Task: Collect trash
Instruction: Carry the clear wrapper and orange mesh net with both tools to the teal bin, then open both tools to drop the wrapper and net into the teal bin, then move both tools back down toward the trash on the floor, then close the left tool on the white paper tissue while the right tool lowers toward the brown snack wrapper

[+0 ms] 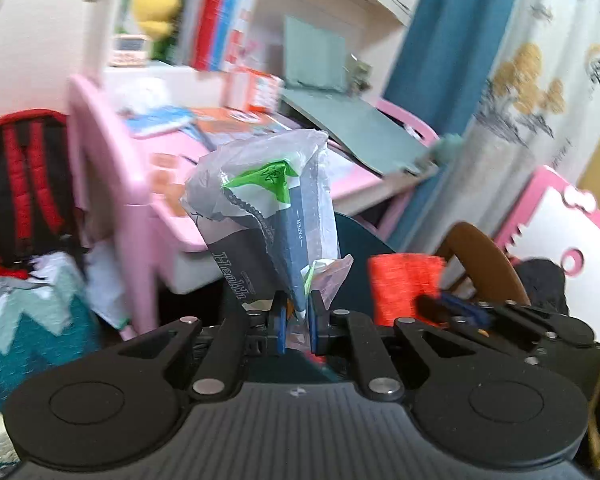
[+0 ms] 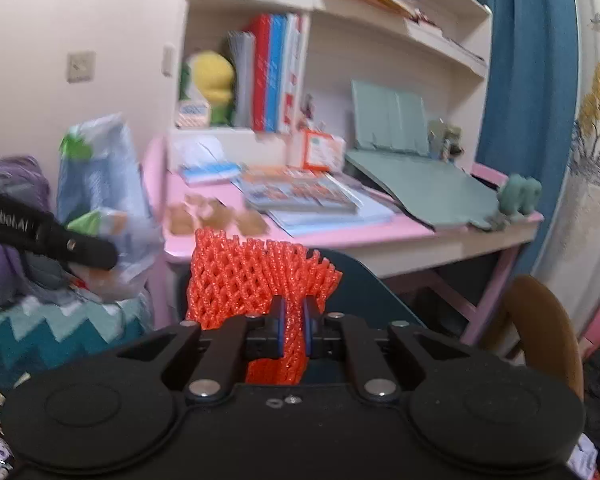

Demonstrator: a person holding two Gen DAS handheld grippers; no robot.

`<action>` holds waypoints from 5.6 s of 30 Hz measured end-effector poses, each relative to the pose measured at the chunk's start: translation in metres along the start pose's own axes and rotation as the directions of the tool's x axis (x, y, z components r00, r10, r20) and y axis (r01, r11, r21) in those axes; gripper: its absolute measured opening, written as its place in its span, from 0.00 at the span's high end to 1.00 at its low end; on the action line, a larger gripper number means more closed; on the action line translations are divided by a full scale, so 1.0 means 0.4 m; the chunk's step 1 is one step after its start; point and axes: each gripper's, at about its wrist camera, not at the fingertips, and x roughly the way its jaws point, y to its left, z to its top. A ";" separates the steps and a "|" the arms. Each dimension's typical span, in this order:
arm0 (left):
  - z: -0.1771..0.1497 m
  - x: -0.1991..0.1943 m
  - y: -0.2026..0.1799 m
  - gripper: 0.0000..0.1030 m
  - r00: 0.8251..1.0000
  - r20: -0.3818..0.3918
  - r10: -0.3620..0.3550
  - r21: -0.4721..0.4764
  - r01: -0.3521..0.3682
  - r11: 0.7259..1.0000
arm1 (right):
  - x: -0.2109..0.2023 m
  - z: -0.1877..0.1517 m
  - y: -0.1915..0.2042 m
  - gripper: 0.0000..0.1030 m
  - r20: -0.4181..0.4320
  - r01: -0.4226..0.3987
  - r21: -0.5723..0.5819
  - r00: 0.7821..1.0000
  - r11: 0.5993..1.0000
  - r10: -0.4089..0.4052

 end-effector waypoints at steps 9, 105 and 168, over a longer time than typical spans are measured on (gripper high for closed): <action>-0.004 0.200 -0.080 0.90 0.985 -0.169 -0.011 0.046 0.019 0.999 | 0.088 -0.046 -0.053 0.90 -0.148 0.022 -0.009 0.989 1.000 -0.023; -1.059 -0.073 1.409 0.03 0.681 -0.590 0.433 -0.134 -0.612 0.779 | 0.391 -0.783 1.390 0.49 -0.731 -0.856 -0.147 0.432 0.496 0.528; -1.561 0.386 1.630 0.91 0.654 -0.726 0.215 -0.259 -0.549 0.795 | 0.745 -1.269 1.579 0.67 -0.859 -0.809 -0.115 0.373 0.577 0.351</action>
